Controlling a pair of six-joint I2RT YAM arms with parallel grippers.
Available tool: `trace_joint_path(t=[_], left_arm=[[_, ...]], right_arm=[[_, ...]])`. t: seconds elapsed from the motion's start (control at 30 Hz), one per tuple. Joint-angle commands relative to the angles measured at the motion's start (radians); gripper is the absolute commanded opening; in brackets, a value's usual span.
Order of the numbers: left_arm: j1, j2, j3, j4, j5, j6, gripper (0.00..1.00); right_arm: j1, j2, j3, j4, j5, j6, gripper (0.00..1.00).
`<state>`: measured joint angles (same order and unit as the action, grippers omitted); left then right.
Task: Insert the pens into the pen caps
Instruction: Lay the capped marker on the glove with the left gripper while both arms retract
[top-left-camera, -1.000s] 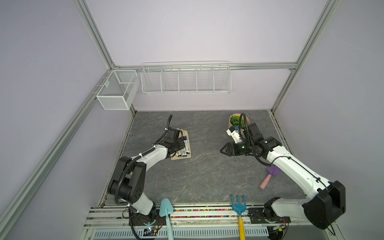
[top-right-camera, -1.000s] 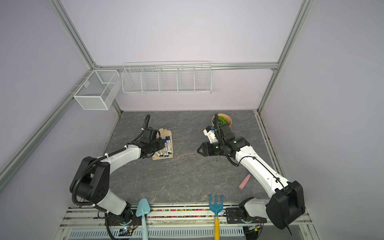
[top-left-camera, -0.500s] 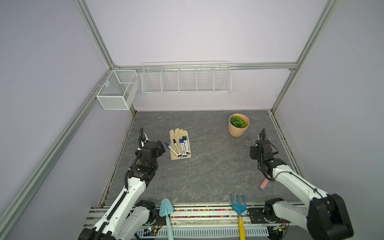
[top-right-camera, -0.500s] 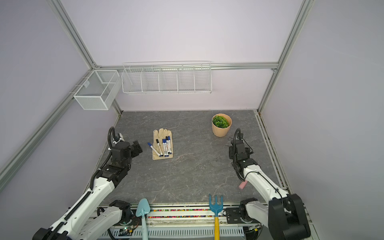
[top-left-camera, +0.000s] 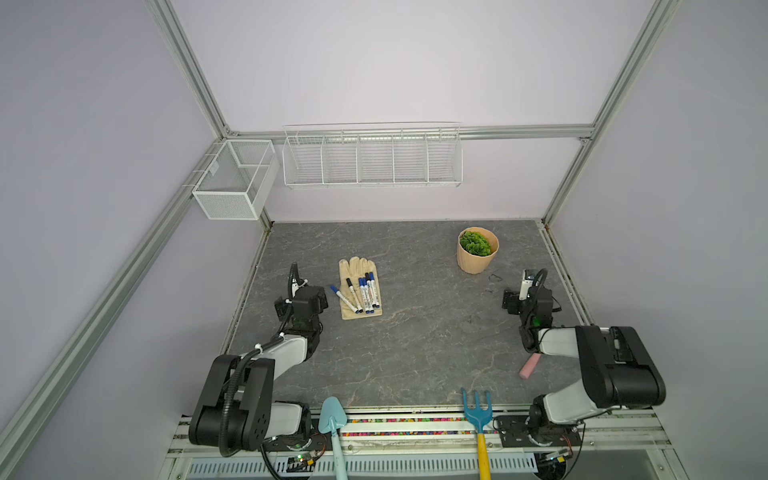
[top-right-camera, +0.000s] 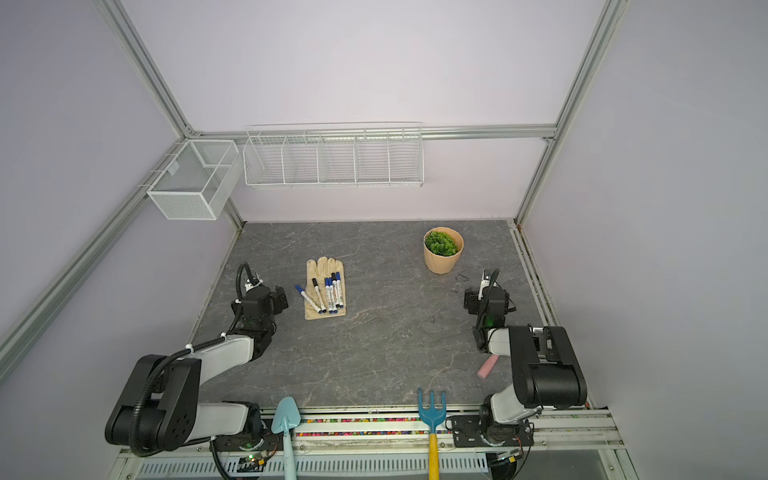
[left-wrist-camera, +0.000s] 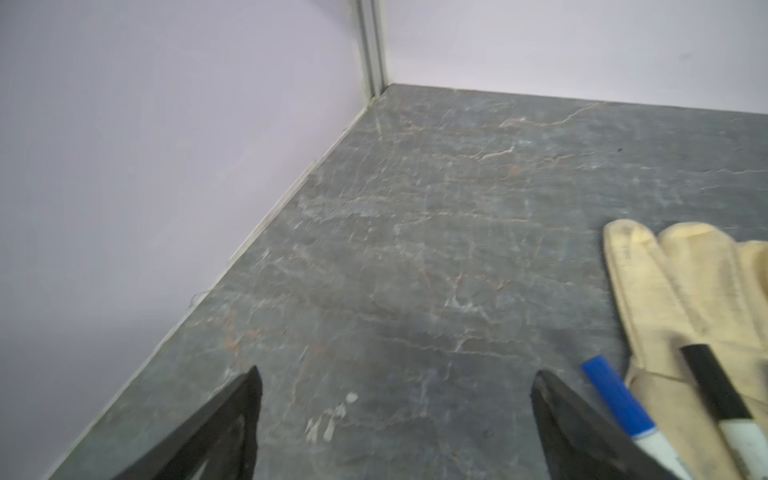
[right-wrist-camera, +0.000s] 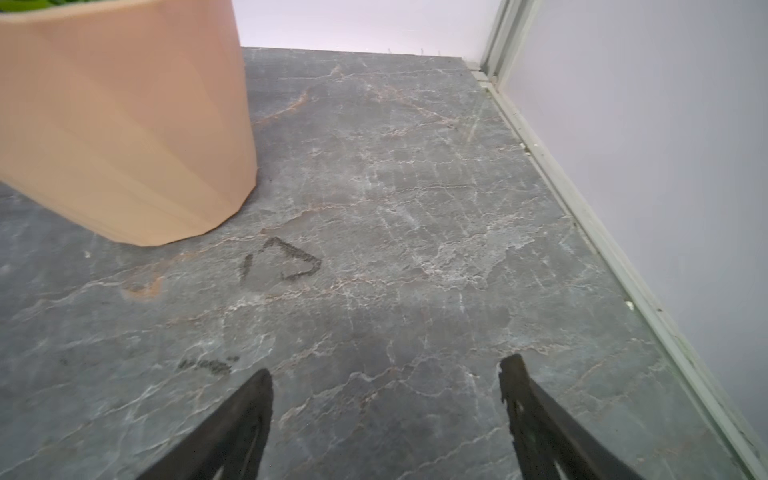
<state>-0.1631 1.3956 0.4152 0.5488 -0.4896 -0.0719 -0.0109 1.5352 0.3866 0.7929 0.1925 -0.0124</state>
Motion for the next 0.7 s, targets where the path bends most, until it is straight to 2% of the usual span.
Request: trace_joint_path(t=[0.0, 0.03, 0.1, 0.23, 0.47, 0.67], left_arm=[[0.043, 0.115, -0.008, 0.306, 0.169, 0.098, 0.99], [0.078, 0.129, -0.014, 0.300, 0.201, 0.051, 0.99], [0.107, 0.158, -0.026, 0.368, 0.216, 0.035, 1.00], [0.108, 0.149, -0.019, 0.338, 0.224, 0.029, 0.99], [0.108, 0.151, -0.015, 0.333, 0.226, 0.030, 0.99], [0.109, 0.153, -0.017, 0.338, 0.226, 0.033, 0.99]], right_arm=[[0.008, 0.000, -0.009, 0.091, -0.125, -0.031, 0.88], [0.009, -0.018, 0.003, 0.044, -0.119, -0.024, 0.88], [0.007, -0.010, 0.001, 0.066, -0.123, -0.024, 0.88], [0.010, -0.012, 0.005, 0.053, -0.119, -0.027, 0.88], [-0.021, -0.001, 0.014, 0.049, -0.186, -0.017, 0.88], [-0.013, -0.010, 0.003, 0.058, -0.174, -0.018, 0.88]])
